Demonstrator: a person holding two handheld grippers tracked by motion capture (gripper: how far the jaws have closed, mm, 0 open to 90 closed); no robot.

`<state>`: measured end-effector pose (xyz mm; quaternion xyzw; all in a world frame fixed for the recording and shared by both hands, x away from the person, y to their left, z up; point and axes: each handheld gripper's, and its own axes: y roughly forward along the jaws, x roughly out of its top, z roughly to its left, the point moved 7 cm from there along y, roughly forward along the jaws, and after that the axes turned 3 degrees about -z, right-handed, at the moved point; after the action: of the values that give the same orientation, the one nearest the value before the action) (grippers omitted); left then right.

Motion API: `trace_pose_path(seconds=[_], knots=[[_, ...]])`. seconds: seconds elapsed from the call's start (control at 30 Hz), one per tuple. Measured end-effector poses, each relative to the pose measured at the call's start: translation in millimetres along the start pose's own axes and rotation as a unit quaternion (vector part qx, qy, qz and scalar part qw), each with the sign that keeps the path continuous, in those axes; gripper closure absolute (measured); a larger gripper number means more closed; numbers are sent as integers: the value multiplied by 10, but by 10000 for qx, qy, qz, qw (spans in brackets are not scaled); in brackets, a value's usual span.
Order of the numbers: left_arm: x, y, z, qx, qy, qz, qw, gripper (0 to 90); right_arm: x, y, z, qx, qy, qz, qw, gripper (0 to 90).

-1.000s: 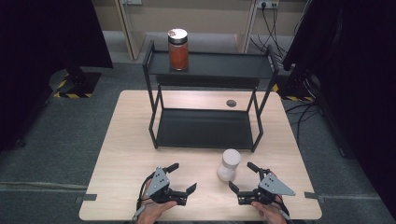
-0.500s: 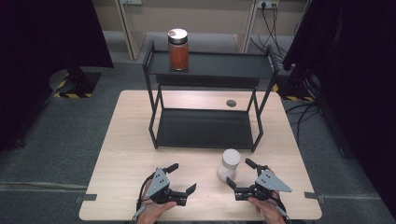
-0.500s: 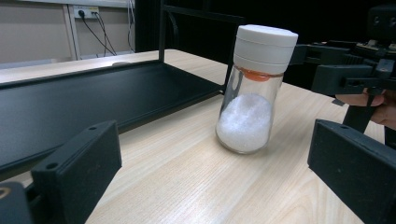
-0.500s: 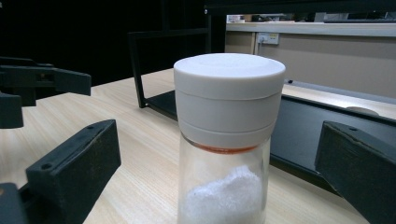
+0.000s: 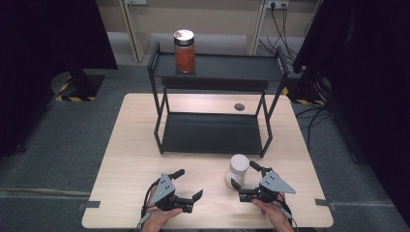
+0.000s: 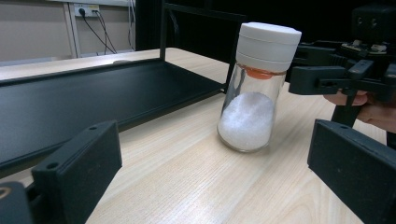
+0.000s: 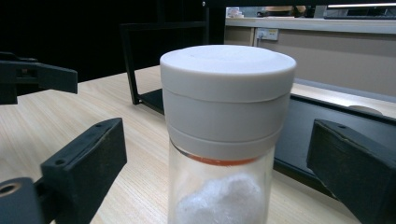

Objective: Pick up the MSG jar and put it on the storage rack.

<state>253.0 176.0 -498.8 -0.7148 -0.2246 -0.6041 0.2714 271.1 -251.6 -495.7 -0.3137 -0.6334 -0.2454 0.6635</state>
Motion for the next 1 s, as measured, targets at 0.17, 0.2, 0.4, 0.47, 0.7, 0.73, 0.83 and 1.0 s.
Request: trace_pose_path(seconds=[0.17, 0.2, 0.4, 0.47, 0.7, 0.73, 0.83, 1.0], knots=[[-2, -1, 2, 8, -6, -5, 10000, 23, -3, 55, -12, 37, 75, 30, 10000, 101], [-3, -1, 3, 10, -9, -6, 10000, 23, -5, 63, -20, 40, 124, 33, 9999, 117], [-7, 2, 7, 14, -7, 6, 10000, 25, 5, 103, -40, 65, 200, 51, 9998, 187], [-8, 2, 7, 14, -7, 2, 10000, 25, 3, 115, -43, 66, 211, 62, 9997, 207], [-10, 3, 10, 4, -9, 9, 10000, 26, 6, 153, -38, 68, 207, 112, 9997, 285], [-12, 4, 10, 5, -10, 10, 10000, 26, 7, 161, -35, 47, 183, 125, 9997, 298], [-11, 2, 10, 7, -6, 8, 10000, 26, 14, 175, -29, -34, 119, 165, 9998, 345], [-15, 4, 11, 5, -6, 15, 10000, 26, 33, 170, -23, -34, 73, 209, 9997, 351]])
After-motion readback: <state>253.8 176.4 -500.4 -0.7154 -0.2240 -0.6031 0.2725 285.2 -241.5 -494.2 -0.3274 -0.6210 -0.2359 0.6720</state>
